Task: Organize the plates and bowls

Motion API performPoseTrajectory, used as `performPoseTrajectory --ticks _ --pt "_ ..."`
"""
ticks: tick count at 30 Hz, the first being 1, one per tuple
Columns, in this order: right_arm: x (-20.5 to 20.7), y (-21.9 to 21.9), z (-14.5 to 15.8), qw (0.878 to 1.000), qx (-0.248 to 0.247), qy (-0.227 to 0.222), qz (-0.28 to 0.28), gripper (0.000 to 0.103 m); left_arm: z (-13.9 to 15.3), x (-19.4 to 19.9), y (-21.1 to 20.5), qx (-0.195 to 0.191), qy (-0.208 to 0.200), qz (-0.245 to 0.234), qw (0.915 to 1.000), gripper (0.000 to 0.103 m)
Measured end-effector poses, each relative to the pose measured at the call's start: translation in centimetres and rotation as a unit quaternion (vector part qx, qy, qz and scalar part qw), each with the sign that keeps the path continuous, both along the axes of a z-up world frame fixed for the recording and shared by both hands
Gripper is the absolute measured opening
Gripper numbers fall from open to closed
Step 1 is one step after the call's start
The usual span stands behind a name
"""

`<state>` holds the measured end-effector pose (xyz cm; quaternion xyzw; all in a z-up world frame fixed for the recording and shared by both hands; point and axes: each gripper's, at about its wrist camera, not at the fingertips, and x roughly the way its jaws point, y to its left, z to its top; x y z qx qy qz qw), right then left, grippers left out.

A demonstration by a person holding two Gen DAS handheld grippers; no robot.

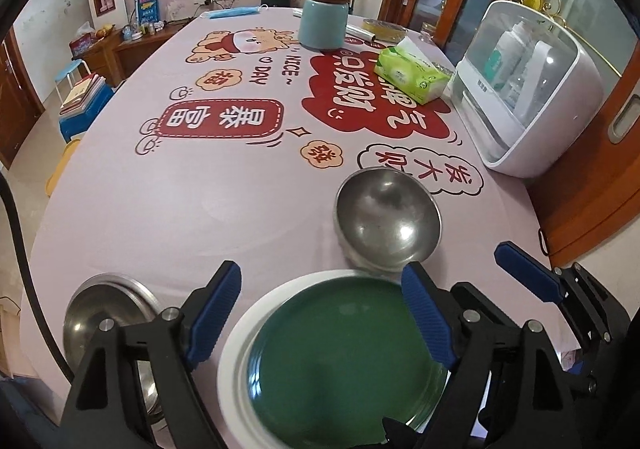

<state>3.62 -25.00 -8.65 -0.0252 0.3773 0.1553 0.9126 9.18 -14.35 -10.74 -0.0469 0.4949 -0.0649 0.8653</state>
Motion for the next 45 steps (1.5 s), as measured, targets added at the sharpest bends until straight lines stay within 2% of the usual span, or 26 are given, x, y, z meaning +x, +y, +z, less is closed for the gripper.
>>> performPoseTrajectory --ticks 12,25,31,32,34,35,37,41,45 --pt "3.8 -3.3 -3.6 0.996 0.038 0.054 -0.054 0.048 -3.0 3.7 -1.9 0.016 0.038 -0.009 0.9991 0.081" --pt "6.2 -4.3 -7.1 0.99 0.069 0.113 -0.052 0.048 -7.2 7.2 -2.2 0.003 0.093 0.002 0.9956 0.081" --pt "6.6 -4.4 -7.7 0.989 0.077 0.115 -0.056 0.048 -8.6 8.1 -2.5 -0.01 0.113 -0.006 0.9935 0.078" --pt "6.6 -4.4 -7.8 0.989 0.078 0.116 -0.057 0.047 -8.8 8.2 -2.7 -0.01 0.115 -0.008 0.9932 0.077" --pt "6.7 -4.5 -8.0 0.988 0.079 0.12 -0.059 0.046 -9.1 8.4 -2.9 -0.012 0.12 -0.011 0.9926 0.068" --pt "6.8 -4.6 -8.1 0.987 0.08 0.122 -0.06 0.042 -9.2 8.4 -2.9 -0.012 0.123 -0.013 0.9923 0.065" --pt "7.0 -4.7 -8.4 0.987 0.079 0.128 -0.063 0.036 -9.4 8.5 -3.0 -0.016 0.126 -0.014 0.9918 0.048" --pt "7.3 -5.1 -8.7 0.985 0.083 0.132 -0.071 0.029 -9.5 8.6 -2.9 -0.026 0.125 -0.015 0.9917 0.043" --pt "7.3 -5.2 -8.6 0.986 0.086 0.129 -0.068 0.027 -9.4 8.5 -3.2 -0.031 0.12 -0.023 0.992 0.03"
